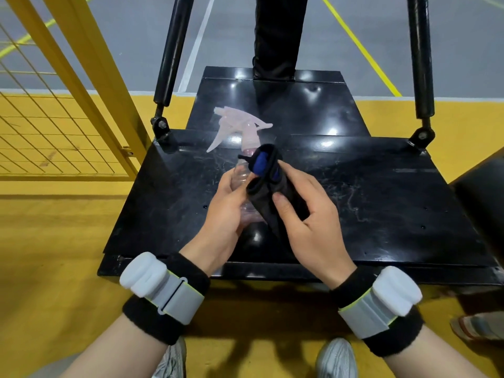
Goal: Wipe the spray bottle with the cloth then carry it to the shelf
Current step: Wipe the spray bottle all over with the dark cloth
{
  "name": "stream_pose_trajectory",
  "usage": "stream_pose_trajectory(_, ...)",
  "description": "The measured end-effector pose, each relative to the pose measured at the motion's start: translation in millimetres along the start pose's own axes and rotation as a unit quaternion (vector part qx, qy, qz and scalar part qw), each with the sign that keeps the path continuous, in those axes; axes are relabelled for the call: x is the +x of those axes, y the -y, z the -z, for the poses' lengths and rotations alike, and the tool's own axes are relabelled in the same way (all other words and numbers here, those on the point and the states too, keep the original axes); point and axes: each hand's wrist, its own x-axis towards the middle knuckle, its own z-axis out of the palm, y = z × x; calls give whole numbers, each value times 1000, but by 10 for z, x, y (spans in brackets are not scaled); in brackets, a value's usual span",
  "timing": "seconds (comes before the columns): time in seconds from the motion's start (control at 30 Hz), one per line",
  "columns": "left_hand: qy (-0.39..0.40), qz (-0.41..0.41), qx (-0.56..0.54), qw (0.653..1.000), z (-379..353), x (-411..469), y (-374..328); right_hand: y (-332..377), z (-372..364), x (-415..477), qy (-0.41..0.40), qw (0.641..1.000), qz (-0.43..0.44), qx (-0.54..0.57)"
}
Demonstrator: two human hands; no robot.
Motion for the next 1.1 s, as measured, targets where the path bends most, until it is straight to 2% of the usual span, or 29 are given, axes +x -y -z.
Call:
stream_pose_trajectory(0.17,29,11,-9,999,-29,-82,-41,20,69,55,-5,1000,8,-9)
stream_pose_trajectory(0.33,72,33,39,996,-4,-122,-12,-47,117,162,6,989,-120,85)
stream_pose_trajectory(0.4,72,38,50,995,-11,-115,13,-66,142,173,9,984,-143,109)
stream_pose_trajectory(0.6,37,14,80,996,-29,-53,81,-22,110,65,-13,1000,-14,-13)
stream_pose_trajectory(0.77,80,10,62,995,-9,-65,44,-34,141,72,-18,999,11,-39)
stream_pose_trajectory(0.93,75,24,69,994,28,-101,42,-54,141,126,9,998,-63,28)
stream_pose_trajectory(1.1,55,60,38,996,22,-120,36,-106,148,165,34,976,-157,144)
